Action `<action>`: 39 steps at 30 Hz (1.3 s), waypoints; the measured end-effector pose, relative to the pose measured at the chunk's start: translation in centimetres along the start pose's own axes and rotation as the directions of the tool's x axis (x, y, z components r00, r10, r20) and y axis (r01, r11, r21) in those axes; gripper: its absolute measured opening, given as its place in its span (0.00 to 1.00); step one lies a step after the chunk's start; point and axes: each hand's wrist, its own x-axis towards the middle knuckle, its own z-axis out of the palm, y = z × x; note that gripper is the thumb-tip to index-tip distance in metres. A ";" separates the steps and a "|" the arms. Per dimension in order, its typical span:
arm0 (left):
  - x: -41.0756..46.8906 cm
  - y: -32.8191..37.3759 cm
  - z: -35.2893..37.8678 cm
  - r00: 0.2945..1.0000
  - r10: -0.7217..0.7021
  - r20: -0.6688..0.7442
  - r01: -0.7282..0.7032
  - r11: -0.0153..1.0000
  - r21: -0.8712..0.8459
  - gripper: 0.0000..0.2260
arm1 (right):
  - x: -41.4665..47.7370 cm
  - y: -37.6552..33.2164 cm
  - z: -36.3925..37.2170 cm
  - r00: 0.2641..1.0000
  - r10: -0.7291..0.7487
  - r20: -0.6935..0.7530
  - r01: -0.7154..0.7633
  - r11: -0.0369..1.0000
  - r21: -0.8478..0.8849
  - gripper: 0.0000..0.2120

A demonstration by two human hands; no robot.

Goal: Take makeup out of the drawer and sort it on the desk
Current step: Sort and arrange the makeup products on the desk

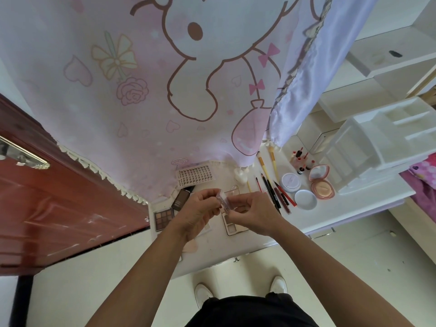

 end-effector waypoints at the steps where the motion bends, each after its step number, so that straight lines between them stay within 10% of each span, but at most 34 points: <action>1: 0.0 0.0 0.1 1.000 0.002 -0.004 -0.002 1.000 -0.023 0.19 | 0.0 0.0 0.1 1.000 -0.011 -0.004 0.011 1.000 -0.025 0.12; 11: -0.1 0.2 -0.2 0.998 0.045 0.045 -0.039 0.991 -0.124 0.17 | 0.5 0.9 -0.7 0.979 -0.036 -0.201 0.044 0.998 0.037 0.12; 26: -0.2 -0.5 -2.1 0.990 -0.051 -0.130 0.045 0.998 -0.043 0.13 | 0.9 1.8 -0.3 0.969 0.245 -0.015 -0.177 0.742 0.647 0.14; 35: 3.0 0.4 -6.3 0.903 0.202 -0.380 -0.126 0.968 0.216 0.08 | 2.0 3.1 3.4 0.923 0.383 0.039 -0.368 0.848 0.381 0.15; 39: 6.3 -0.1 -7.4 0.890 0.269 -0.367 -0.118 0.916 0.384 0.03 | 2.7 5.3 4.7 0.936 0.351 -0.038 -0.353 0.923 -0.151 0.17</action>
